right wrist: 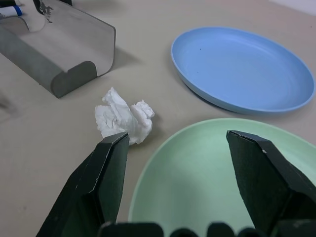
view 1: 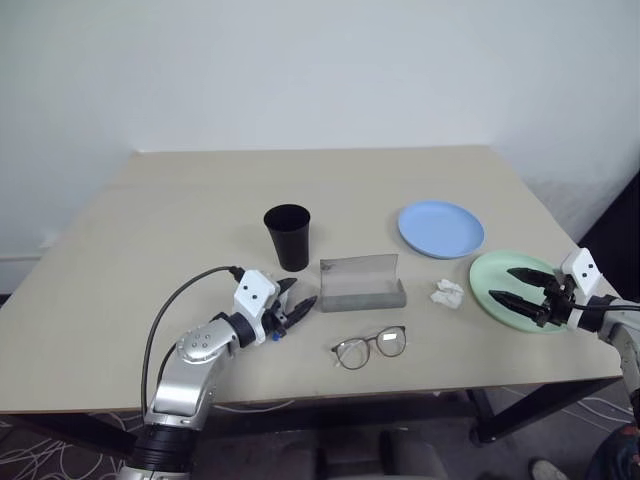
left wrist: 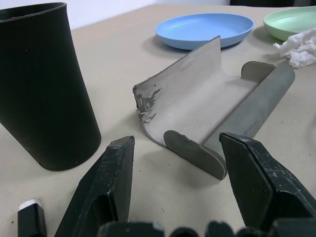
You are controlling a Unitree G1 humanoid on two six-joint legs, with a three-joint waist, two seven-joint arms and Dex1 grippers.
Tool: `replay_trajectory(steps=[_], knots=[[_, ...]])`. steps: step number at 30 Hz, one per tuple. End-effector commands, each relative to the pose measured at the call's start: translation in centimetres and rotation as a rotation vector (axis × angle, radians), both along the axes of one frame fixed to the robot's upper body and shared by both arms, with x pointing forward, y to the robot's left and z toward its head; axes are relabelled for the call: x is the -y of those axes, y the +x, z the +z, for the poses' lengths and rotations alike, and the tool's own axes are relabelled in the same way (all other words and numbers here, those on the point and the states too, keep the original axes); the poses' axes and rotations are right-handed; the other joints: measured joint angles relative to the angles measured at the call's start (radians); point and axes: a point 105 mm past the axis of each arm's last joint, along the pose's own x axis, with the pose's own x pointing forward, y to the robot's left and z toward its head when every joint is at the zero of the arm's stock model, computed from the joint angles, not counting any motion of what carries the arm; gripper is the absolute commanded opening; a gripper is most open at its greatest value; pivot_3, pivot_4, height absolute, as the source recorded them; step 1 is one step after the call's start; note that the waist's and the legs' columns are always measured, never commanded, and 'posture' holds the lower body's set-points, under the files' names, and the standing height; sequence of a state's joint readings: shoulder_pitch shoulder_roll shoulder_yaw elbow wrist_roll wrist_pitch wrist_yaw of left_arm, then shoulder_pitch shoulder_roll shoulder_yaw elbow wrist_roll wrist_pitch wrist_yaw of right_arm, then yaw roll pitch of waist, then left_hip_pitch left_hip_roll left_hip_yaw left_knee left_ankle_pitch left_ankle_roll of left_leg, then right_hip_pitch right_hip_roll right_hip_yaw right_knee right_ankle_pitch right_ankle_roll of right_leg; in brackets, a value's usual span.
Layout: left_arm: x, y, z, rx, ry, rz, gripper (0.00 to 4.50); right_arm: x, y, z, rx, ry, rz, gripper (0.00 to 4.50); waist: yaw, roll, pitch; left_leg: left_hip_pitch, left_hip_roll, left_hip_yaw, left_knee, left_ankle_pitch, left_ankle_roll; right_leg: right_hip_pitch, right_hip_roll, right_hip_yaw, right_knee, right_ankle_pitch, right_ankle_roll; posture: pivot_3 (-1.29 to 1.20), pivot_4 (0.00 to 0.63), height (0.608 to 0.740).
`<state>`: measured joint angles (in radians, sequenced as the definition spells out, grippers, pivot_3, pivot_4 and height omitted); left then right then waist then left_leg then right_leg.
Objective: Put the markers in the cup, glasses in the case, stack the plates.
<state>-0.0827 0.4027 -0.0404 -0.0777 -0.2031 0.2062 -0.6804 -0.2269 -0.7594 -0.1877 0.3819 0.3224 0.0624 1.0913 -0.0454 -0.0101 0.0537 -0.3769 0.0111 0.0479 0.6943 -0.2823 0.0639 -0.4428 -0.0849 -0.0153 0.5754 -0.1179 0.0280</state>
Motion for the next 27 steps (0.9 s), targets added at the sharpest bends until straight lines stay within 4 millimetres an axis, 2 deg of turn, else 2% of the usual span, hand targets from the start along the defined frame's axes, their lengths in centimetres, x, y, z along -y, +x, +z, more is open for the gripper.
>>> replay_trajectory(steps=[1, 8, 14, 21, 27], knots=[[0.1, 0.1, 1.3, 0.050, 0.004, -0.023, 2.87, 0.0, 0.3, 1.9, 0.071, 0.012, 0.005, 3.41, 0.000, 0.000, 0.000, 0.000, 0.000, 0.000, 0.000, 0.000, 0.000, 0.000, 0.000, 0.000, 0.000, 0.000, 0.000, 0.00, 0.000, 0.733], [0.3, 0.7, 1.7, 0.064, 0.008, -0.036, 2.87, 0.1, 0.2, 1.8, 0.075, 0.014, 0.000, 3.41, 0.001, 0.000, 0.000, 0.000, 0.000, 0.000, 0.000, 0.000, 0.000, 0.000, 0.000, 0.000, 0.000, 0.000, 0.000, 0.00, 0.000, 0.733], [0.5, 0.6, 1.5, 0.051, 0.008, -0.064, 2.87, 0.1, -0.7, 1.5, 0.060, -0.003, 0.006, 3.41, 0.001, 0.000, 0.000, 0.000, 0.000, -0.001, 0.000, 0.000, 0.000, 0.000, 0.000, 0.000, 0.000, 0.000, 0.000, 0.00, 0.000, 0.733], [0.8, 1.4, 1.7, 0.066, 0.003, -0.075, 2.87, 0.2, -1.0, 1.7, 0.057, -0.004, 0.001, 3.41, 0.000, 0.000, 0.000, 0.000, 0.000, 0.000, 0.001, 0.000, 0.000, 0.000, 0.000, 0.000, 0.000, 0.000, 0.000, 0.00, 0.000, 0.733], [1.0, 1.8, 2.0, 0.081, -0.005, -0.088, 2.87, -0.4, -0.9, 1.3, 0.056, 0.001, 0.002, 3.41, 0.001, 0.000, 0.000, 0.000, 0.000, 0.000, 0.001, 0.000, 0.000, 0.000, 0.000, 0.000, 0.000, 0.000, 0.000, 0.00, 0.000, 0.733]])
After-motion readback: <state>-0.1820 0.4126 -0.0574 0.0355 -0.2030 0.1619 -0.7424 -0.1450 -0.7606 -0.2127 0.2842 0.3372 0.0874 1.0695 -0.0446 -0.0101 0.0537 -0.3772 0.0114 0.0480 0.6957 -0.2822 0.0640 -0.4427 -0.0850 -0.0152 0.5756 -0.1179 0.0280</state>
